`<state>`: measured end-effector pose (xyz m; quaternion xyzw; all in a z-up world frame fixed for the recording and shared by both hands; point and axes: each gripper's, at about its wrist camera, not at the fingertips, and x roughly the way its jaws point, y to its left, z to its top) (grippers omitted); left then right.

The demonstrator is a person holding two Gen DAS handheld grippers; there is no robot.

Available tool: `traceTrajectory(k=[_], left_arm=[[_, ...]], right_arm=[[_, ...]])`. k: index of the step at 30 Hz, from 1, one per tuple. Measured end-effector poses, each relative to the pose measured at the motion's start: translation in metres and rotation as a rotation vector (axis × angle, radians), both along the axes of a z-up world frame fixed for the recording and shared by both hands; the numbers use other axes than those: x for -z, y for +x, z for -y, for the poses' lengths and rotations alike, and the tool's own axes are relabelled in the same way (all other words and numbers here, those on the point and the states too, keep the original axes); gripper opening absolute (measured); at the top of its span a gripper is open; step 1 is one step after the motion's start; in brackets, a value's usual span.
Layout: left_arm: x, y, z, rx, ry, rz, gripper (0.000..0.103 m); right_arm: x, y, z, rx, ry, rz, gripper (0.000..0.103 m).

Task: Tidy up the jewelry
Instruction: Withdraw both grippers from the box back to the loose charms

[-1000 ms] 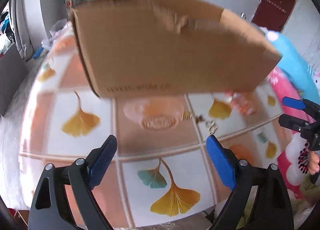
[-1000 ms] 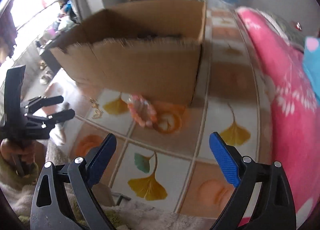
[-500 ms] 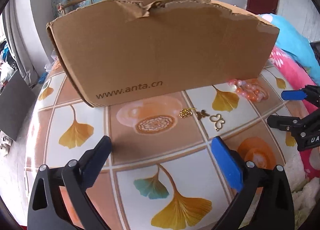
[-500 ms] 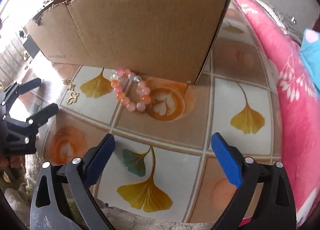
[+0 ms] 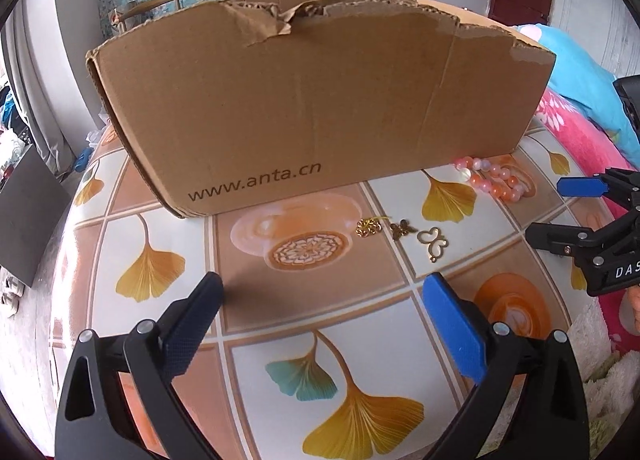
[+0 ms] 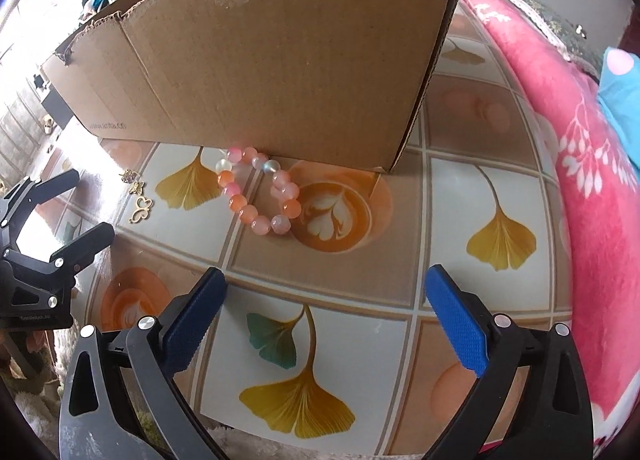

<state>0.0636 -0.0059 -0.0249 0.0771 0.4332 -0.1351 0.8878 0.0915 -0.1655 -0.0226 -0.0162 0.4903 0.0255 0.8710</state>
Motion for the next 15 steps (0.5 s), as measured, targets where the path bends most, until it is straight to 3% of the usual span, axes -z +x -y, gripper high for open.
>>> traceTrajectory(k=[15], left_arm=[[0.0012, -0.0068, 0.0011, -0.016, -0.004, 0.03, 0.098]], right_arm=[[0.0026, -0.0054, -0.0004, -0.003, 0.003, 0.032, 0.095]])
